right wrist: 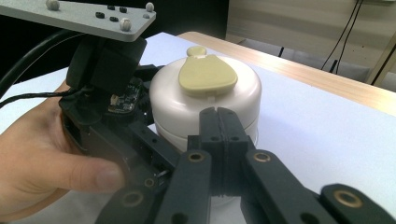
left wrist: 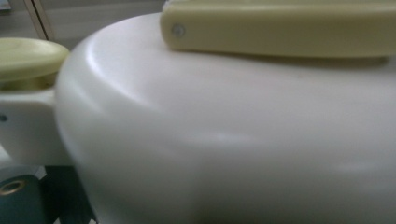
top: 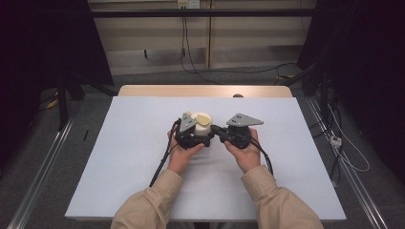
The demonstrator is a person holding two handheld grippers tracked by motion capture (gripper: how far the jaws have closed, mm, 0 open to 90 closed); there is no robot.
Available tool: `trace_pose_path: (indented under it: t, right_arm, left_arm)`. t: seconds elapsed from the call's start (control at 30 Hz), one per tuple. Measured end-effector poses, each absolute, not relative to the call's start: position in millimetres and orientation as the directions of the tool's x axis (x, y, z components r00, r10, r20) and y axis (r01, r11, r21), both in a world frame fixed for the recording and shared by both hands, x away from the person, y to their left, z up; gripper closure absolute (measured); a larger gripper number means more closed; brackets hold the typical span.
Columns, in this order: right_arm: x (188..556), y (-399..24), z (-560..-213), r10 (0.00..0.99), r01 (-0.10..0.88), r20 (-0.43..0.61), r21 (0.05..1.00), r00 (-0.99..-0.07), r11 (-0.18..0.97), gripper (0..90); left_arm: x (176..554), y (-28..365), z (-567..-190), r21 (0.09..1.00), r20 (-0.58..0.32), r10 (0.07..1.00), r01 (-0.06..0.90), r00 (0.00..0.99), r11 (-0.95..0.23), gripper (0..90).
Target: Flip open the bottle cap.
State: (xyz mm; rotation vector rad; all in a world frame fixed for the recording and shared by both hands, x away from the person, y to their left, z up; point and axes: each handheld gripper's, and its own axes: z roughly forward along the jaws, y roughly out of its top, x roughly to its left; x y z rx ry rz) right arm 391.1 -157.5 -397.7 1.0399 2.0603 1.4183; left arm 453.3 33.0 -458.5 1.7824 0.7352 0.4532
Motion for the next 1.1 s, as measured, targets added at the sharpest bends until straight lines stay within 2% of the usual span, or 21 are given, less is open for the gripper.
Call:
trace_pose_path:
  t: [1.1]
  right_arm:
    - [396.6, -149.0, -388.8, 0.775, 0.325, 0.04, 0.921, -0.631, 0.216, 90.0]
  left_arm:
    - [453.1, 32.9, -458.3, 0.944, -0.049, 0.679, 0.256, 0.733, -0.208, 5.2]
